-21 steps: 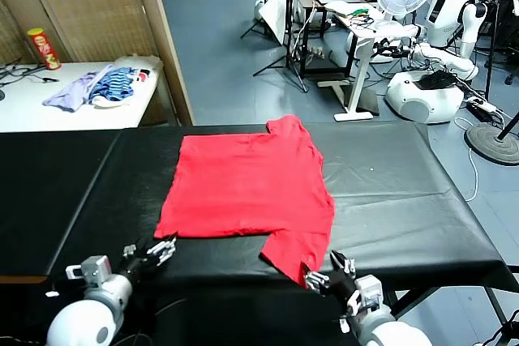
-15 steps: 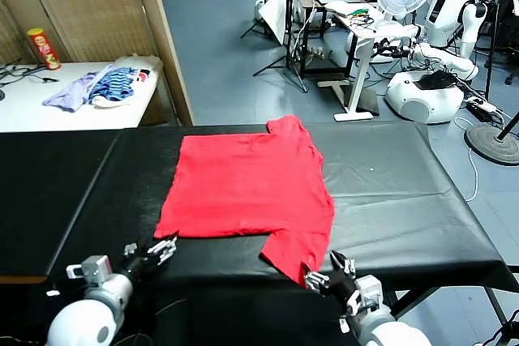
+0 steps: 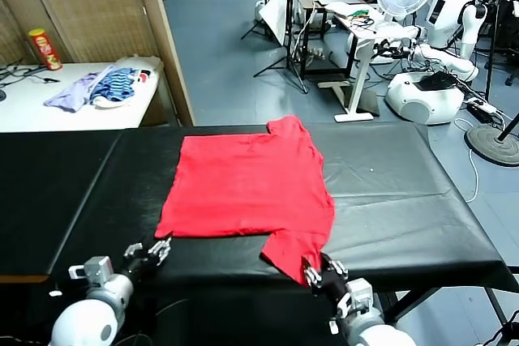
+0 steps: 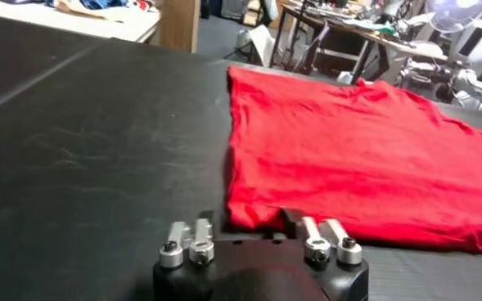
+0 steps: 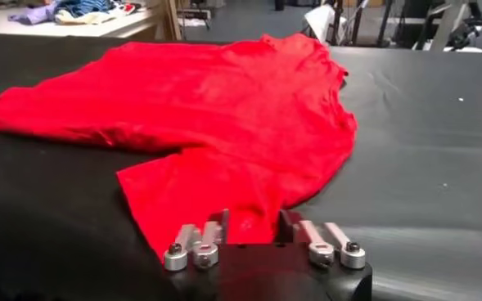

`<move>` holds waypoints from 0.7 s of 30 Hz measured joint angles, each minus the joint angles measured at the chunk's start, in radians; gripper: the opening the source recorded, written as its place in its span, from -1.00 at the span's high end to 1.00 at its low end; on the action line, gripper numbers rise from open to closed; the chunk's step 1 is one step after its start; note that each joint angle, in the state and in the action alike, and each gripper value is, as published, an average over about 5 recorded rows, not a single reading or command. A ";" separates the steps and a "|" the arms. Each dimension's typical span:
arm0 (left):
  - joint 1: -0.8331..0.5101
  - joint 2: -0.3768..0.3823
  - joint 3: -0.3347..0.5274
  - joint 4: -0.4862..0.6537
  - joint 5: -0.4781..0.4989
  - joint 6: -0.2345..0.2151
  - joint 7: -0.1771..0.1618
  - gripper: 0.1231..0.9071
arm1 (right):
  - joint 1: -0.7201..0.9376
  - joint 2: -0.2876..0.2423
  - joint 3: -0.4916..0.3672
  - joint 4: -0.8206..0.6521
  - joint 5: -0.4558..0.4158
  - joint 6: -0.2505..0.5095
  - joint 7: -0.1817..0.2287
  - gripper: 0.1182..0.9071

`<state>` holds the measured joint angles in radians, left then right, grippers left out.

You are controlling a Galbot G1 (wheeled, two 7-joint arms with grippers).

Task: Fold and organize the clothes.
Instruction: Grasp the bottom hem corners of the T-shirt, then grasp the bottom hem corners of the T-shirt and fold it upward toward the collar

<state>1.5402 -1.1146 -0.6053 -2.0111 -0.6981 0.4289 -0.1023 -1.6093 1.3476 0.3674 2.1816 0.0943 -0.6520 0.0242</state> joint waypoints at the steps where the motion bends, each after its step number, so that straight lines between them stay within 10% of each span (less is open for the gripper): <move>1: 0.006 -0.001 0.002 -0.007 0.000 -0.001 -0.001 0.88 | -0.010 -0.001 0.007 0.012 -0.002 -0.006 0.004 0.99; 21: 0.105 -0.067 -0.006 -0.234 0.019 -0.068 -0.065 0.99 | 0.071 -0.094 0.126 0.039 0.146 0.136 -0.013 0.99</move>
<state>1.6448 -1.1814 -0.6111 -2.2448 -0.6794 0.3611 -0.1672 -1.5380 1.2533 0.4932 2.2203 0.2402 -0.5163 0.0113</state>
